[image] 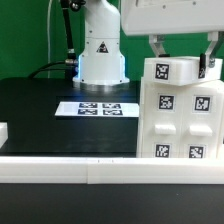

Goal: Assemble cabinet

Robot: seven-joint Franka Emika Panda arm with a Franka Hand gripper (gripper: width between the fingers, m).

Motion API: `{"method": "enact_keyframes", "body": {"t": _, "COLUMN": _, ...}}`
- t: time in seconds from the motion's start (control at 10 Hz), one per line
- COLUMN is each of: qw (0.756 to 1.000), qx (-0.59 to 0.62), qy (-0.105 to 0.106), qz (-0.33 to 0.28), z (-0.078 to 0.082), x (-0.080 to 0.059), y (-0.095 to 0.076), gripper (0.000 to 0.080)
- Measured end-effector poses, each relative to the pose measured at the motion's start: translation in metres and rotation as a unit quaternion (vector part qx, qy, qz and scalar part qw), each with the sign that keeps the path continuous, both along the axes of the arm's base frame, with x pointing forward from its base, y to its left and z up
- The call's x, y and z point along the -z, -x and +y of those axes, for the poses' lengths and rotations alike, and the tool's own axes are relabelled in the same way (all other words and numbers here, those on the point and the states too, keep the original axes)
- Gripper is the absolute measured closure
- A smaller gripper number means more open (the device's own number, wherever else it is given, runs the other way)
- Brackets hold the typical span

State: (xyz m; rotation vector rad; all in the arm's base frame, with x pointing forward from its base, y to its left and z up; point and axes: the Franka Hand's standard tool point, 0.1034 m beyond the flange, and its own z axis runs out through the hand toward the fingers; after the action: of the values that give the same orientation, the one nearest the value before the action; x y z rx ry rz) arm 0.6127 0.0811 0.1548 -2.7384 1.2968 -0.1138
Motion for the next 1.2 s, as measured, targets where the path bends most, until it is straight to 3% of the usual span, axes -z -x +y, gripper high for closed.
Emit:
{"method": "enact_keyframes", "body": {"t": 0.3, "qw": 0.987, "qx": 0.159, "qy": -0.025, "qz": -0.002, "z": 0.0043, "x": -0.0010, "y": -0.0030, "gripper": 0.0243}}
{"method": "enact_keyframes", "body": {"t": 0.6, "qw": 0.959, "qx": 0.279, "qy": -0.045, "qz": 0.005, "z": 0.0023, "x": 0.0007, "y": -0.0032, "gripper": 0.0243}}
{"method": "enact_keyframes", "body": {"t": 0.8, "qw": 0.930, "qx": 0.363, "qy": -0.057, "qz": 0.012, "z": 0.0038, "x": 0.0006, "y": -0.0032, "gripper": 0.0243}}
{"method": "enact_keyframes", "body": {"t": 1.0, "qw": 0.882, "qx": 0.466, "qy": -0.069, "qz": 0.019, "z": 0.0058, "x": -0.0002, "y": -0.0031, "gripper": 0.0243}}
{"method": "enact_keyframes", "body": {"t": 1.2, "qw": 0.867, "qx": 0.492, "qy": -0.080, "qz": 0.024, "z": 0.0050, "x": -0.0009, "y": -0.0037, "gripper": 0.0243}}
